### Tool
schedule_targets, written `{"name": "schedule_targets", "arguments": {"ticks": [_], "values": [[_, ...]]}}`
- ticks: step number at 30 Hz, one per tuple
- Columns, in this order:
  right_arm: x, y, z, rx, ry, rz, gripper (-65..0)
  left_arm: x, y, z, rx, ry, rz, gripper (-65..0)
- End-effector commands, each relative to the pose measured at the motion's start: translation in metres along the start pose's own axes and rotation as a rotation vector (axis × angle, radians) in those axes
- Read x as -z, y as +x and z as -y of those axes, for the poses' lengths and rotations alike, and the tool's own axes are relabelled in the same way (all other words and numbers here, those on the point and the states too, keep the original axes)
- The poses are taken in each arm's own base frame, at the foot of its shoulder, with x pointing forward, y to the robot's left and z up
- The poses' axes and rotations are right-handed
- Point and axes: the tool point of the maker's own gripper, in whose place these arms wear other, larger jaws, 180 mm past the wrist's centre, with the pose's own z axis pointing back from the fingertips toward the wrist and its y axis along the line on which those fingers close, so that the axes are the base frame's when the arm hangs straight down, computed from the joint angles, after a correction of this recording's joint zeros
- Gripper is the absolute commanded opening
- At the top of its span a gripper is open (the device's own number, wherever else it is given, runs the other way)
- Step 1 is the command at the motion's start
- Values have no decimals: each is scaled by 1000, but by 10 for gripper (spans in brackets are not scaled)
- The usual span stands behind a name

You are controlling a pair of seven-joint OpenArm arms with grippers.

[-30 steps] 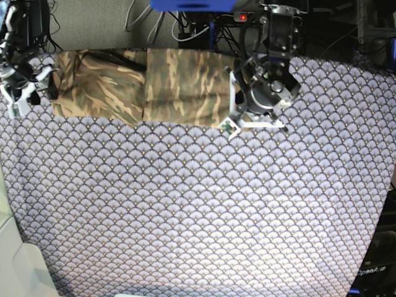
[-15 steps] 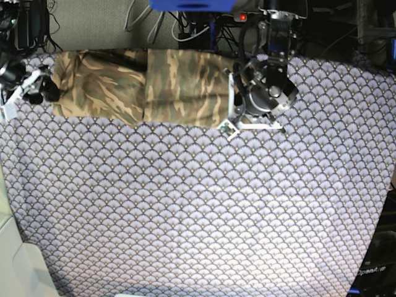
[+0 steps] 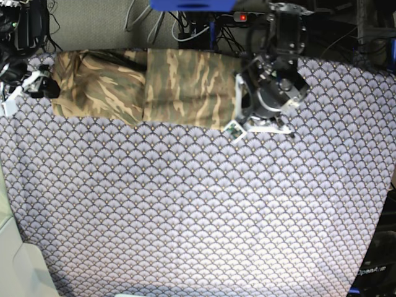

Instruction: Fold the T-shirt properly

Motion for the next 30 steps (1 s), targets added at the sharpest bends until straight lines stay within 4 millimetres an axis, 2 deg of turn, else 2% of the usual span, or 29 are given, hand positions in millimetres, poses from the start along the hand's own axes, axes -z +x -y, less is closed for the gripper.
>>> {"name": "schedule_targets", "arguments": {"ticks": [1,7,14,18,26,30], "values": [[-5,15,2,-16,-2,41,-251,-1,6,-2,-4,1,25,-643],[-2,6,8,18,-3,22,-243,1,3,0,-2,-4,17,-644],[13,0,-11,-4,53,9,-244,1,2,0,0,-1,9,-644],[20,-5,-21,-16,84,-8,-244,-1,-9,0,-19,2,-7,-644],[22,-8,-24,-15,91,-16,-248,-4,-22,-11,-35,26,-33,-644],[27,-12,-33,-27,114,-34,-301,-2,-24,-11,-32,23,-35,-644]]}}
